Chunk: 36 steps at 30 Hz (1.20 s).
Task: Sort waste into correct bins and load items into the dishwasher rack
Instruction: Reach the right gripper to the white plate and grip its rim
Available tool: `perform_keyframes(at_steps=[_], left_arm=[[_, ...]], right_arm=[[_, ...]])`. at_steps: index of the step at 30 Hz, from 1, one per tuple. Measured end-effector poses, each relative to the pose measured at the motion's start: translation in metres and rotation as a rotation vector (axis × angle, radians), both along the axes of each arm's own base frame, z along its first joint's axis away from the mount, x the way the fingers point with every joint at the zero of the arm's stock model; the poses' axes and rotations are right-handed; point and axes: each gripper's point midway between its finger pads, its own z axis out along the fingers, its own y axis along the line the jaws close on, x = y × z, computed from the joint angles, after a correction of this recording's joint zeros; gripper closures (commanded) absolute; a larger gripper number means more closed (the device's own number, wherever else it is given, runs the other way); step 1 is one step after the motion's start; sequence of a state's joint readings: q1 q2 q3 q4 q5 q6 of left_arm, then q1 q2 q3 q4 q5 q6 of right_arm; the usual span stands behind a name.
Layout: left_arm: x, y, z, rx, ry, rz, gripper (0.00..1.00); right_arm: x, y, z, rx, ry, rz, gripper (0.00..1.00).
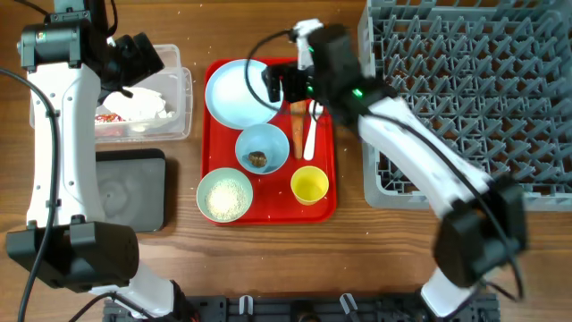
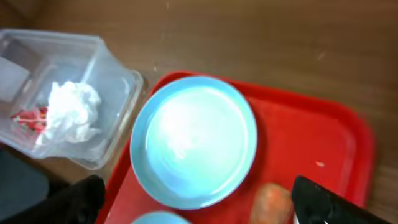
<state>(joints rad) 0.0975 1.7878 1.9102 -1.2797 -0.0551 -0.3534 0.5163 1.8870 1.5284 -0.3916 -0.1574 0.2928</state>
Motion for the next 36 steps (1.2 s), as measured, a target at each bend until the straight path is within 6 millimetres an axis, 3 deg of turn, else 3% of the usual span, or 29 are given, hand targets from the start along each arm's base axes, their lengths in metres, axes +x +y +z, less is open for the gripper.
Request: perform_keyframes(at_steps=[1,5,9,14,19,22,27,31,36], left_arm=[[0.000,0.000,0.000,0.000,0.000,0.000,0.00],[-0.001,0.000,0.000,0.000,0.004,0.000,0.00],[-0.001,0.000,0.000,0.000,0.004,0.000,0.00],[-0.001,0.000,0.000,-0.001,0.004,0.002,0.00],[-0.001,0.000,0.000,-0.003,0.003,0.007,0.00],[-0.001,0.000,0.000,-0.004,0.003,0.007,0.00],[-0.001,0.000,0.000,-0.004,0.003,0.008,0.00],[-0.001,0.000,0.000,-0.004,0.003,0.008,0.01],[-0.001,0.000,0.000,-0.005,0.003,0.010,0.00]], right_arm=[[0.000,0.002,-0.013,-0.027,0.071,0.004,0.09],[0.015,0.018,-0.033,-0.041,0.153,0.030,0.19],[0.017,0.023,-0.053,-0.048,0.194,0.044,0.36],[0.019,0.025,-0.082,-0.058,0.243,0.026,0.38],[0.018,0.023,-0.125,-0.083,0.323,-0.006,0.46],[0.016,0.020,-0.142,-0.094,0.358,-0.029,0.53],[0.014,0.019,-0.156,-0.099,0.392,-0.056,0.72],[0.015,0.016,-0.160,-0.101,0.400,-0.080,0.96],[0.016,0.017,-0.161,-0.092,0.410,-0.098,0.96]])
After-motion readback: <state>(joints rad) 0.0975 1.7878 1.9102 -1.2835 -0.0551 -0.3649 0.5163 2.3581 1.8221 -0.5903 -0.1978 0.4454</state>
